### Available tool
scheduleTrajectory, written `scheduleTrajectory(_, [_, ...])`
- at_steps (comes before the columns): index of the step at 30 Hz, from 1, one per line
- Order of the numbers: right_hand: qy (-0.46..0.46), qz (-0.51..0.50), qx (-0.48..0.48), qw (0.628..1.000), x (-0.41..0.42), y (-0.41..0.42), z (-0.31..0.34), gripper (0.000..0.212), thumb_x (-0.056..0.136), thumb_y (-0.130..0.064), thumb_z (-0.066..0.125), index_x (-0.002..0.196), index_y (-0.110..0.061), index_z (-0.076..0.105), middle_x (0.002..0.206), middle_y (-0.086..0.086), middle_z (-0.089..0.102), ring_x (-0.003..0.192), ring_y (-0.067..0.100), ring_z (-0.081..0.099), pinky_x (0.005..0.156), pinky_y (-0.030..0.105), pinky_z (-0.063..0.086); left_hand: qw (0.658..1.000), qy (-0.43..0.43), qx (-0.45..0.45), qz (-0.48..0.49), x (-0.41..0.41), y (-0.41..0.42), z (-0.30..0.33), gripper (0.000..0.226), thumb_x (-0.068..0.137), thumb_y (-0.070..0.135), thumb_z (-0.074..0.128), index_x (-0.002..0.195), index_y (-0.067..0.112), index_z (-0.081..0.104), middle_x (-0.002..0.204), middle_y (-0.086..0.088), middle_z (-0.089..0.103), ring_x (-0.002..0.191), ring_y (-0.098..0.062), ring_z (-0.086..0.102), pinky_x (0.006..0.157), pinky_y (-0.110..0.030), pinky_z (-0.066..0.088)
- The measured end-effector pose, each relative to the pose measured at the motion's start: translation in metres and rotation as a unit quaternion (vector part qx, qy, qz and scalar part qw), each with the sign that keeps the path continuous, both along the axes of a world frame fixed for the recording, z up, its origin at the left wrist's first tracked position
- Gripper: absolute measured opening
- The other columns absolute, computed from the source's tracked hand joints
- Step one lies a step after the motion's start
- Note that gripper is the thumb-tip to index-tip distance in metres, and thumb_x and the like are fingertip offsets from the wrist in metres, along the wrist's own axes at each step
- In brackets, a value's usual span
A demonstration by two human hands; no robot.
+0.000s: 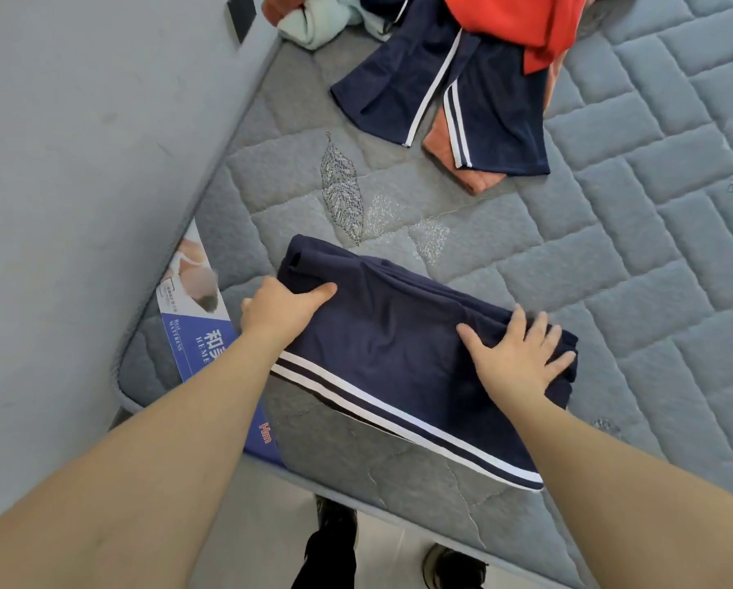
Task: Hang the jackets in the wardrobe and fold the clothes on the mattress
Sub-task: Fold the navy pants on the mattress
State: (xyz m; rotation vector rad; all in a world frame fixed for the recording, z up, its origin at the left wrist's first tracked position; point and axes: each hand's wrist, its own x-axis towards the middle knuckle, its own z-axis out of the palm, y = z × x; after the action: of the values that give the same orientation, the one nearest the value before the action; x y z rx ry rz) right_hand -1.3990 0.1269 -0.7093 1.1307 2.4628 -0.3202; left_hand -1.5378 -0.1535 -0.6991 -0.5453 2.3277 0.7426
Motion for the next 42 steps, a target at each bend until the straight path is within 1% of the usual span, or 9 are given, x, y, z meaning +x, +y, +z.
scheduleTrajectory(6, [-0.075,0.194,-0.067,0.976,-0.025,0.039,0.010,0.066,0.073,-0.087,0.041,0.076,-0.023,0.054,0.085,-0.005,0.060,0.079,0.019,0.058,0.065,0.035,0.039,0.984,0.101,0.102,-0.105,-0.024,0.027,0.024,0.048,0.077,0.051,0.075,0.110,0.018,0.066,0.106,-0.003,0.070,0.104,-0.027,0.064,0.089,-0.043,0.052])
scheduleTrajectory(11, [-0.064,0.112,-0.208,0.970,-0.026,0.058,0.020,0.059,0.067,-0.086,0.051,0.095,-0.035,0.058,0.091,-0.014,0.063,0.085,0.015,0.060,0.073,0.037,0.048,0.972,0.178,-0.063,-0.143,-0.087,0.034,0.047,0.064,0.079,0.056,0.071,0.120,0.011,0.052,0.121,-0.015,0.062,0.116,-0.038,0.056,0.098,-0.048,0.043])
scheduleTrajectory(14, [-0.108,0.120,-0.228,0.960,-0.023,0.076,0.018,0.052,0.076,-0.072,0.060,0.103,-0.028,0.064,0.100,-0.004,0.068,0.094,0.022,0.063,0.088,0.041,0.052,0.904,0.261,-0.233,-0.244,-0.071,0.044,0.057,0.046,0.085,0.029,0.063,0.122,0.006,0.048,0.127,-0.022,0.049,0.116,-0.041,0.047,0.096,-0.050,0.039])
scheduleTrajectory(18, [-0.128,0.065,-0.294,0.945,-0.016,0.096,0.015,0.041,0.080,-0.064,0.065,0.097,-0.027,0.069,0.097,-0.005,0.069,0.090,0.017,0.065,0.085,0.037,0.052,0.784,0.247,-0.016,-0.569,0.046,0.083,0.048,0.035,0.072,0.016,0.055,0.107,0.019,0.052,0.106,-0.008,0.052,0.097,-0.035,0.057,0.079,-0.043,0.047])
scheduleTrajectory(22, [-0.083,0.051,-0.338,0.936,-0.010,0.099,0.012,0.038,0.079,-0.064,0.065,0.096,-0.030,0.070,0.094,-0.010,0.071,0.089,0.012,0.066,0.082,0.032,0.051,0.664,0.055,-0.081,-0.742,0.148,0.093,0.005,0.106,0.081,0.052,0.065,0.154,0.031,-0.009,0.164,-0.009,-0.009,0.150,-0.041,-0.008,0.106,-0.075,0.006])
scheduleTrajectory(30, [-0.196,-0.017,-0.361,0.911,-0.007,0.096,0.022,0.043,0.078,-0.070,0.064,0.091,-0.029,0.063,0.098,0.000,0.072,0.089,0.023,0.069,0.078,0.035,0.054,0.775,0.091,-0.028,-0.625,0.173,0.131,0.000,0.036,0.094,0.020,0.045,0.130,0.019,0.043,0.158,-0.016,0.030,0.146,-0.038,0.024,0.116,-0.058,0.017])
scheduleTrajectory(35, [-0.377,-0.012,-0.383,0.844,-0.020,0.095,0.063,0.021,0.092,-0.032,0.063,0.081,-0.015,0.069,0.069,0.001,0.068,0.060,0.018,0.059,0.058,0.023,0.046,0.875,-0.179,0.291,-0.343,0.146,0.114,0.043,0.035,0.080,-0.007,0.032,0.078,0.022,0.052,0.060,0.008,0.050,0.058,-0.013,0.042,0.055,-0.029,0.033])
scheduleTrajectory(38, [-0.322,0.009,-0.446,0.835,-0.045,0.084,0.088,0.035,0.095,0.001,0.048,0.073,-0.016,0.068,0.059,-0.002,0.062,0.047,0.009,0.055,0.048,0.019,0.042,0.863,-0.261,0.404,-0.156,0.100,0.077,0.060,0.041,0.090,-0.009,0.042,0.085,0.022,0.068,0.076,-0.002,0.065,0.072,-0.021,0.058,0.062,-0.029,0.044])
scheduleTrajectory(42, [-0.146,-0.169,-0.511,0.830,-0.108,0.043,0.101,0.040,0.094,-0.038,0.043,0.071,-0.012,0.062,0.058,0.003,0.052,0.050,0.017,0.049,0.058,0.028,0.049,0.860,-0.188,0.456,0.131,0.037,0.020,0.053,0.024,0.098,0.017,0.052,0.115,0.012,0.068,0.110,-0.010,0.072,0.093,-0.023,0.069,0.078,-0.036,0.054])
